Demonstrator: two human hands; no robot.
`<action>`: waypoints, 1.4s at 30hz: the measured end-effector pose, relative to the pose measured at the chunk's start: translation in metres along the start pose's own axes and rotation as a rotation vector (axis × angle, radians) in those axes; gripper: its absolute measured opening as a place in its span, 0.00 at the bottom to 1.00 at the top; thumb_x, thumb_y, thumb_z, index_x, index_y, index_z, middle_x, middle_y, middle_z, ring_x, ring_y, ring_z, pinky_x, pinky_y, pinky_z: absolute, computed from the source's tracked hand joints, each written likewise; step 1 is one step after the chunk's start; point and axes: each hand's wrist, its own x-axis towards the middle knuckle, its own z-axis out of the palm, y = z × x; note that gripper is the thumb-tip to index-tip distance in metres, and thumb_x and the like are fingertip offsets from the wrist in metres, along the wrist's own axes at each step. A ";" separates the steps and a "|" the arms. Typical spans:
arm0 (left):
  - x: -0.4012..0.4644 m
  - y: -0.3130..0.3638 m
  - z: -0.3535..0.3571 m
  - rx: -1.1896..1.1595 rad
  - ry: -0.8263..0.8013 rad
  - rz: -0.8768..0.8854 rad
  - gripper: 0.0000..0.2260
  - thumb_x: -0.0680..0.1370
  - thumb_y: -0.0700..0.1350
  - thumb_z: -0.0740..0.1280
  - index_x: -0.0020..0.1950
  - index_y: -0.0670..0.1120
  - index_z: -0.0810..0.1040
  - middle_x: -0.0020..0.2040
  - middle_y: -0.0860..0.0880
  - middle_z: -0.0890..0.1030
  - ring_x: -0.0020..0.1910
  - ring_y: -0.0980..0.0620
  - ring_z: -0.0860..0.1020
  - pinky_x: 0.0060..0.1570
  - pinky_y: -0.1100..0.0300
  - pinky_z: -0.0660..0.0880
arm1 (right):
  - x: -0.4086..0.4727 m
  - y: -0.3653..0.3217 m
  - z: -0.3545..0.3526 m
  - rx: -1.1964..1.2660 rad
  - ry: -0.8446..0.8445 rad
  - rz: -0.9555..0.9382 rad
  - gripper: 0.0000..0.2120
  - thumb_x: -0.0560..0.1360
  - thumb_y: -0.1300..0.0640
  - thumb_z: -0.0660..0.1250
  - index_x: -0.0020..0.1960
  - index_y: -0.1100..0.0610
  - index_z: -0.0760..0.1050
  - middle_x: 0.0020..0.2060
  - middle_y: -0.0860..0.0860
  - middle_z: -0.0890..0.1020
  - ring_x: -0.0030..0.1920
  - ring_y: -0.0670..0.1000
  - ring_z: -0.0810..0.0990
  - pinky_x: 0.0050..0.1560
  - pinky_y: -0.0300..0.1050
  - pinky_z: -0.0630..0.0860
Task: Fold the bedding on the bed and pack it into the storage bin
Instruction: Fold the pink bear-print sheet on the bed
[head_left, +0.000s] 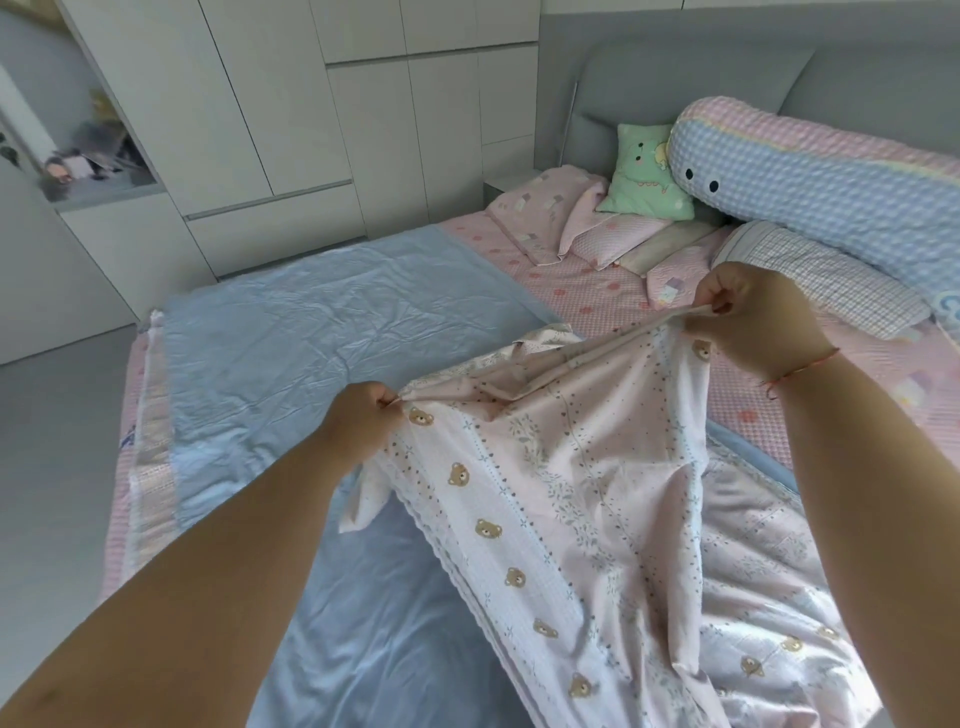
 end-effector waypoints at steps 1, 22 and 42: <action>-0.004 0.004 -0.006 -0.005 0.003 0.011 0.07 0.77 0.44 0.68 0.41 0.43 0.79 0.31 0.47 0.76 0.31 0.49 0.74 0.31 0.60 0.67 | 0.000 -0.003 -0.001 0.004 0.020 -0.003 0.09 0.67 0.60 0.75 0.40 0.61 0.75 0.35 0.55 0.78 0.36 0.53 0.73 0.34 0.36 0.65; -0.165 -0.048 -0.103 0.228 -0.218 -0.110 0.10 0.81 0.44 0.63 0.39 0.48 0.71 0.31 0.50 0.74 0.26 0.53 0.75 0.28 0.62 0.70 | 0.008 -0.086 0.104 -0.161 -0.221 -0.080 0.08 0.75 0.61 0.64 0.48 0.62 0.80 0.44 0.62 0.81 0.48 0.61 0.78 0.42 0.44 0.68; -0.270 -0.159 -0.021 -0.020 -0.220 -0.401 0.15 0.77 0.55 0.69 0.39 0.44 0.78 0.26 0.50 0.79 0.25 0.55 0.80 0.33 0.65 0.76 | -0.050 -0.100 0.260 -0.049 -0.694 -0.057 0.06 0.75 0.68 0.61 0.47 0.65 0.77 0.40 0.62 0.82 0.41 0.61 0.83 0.44 0.57 0.81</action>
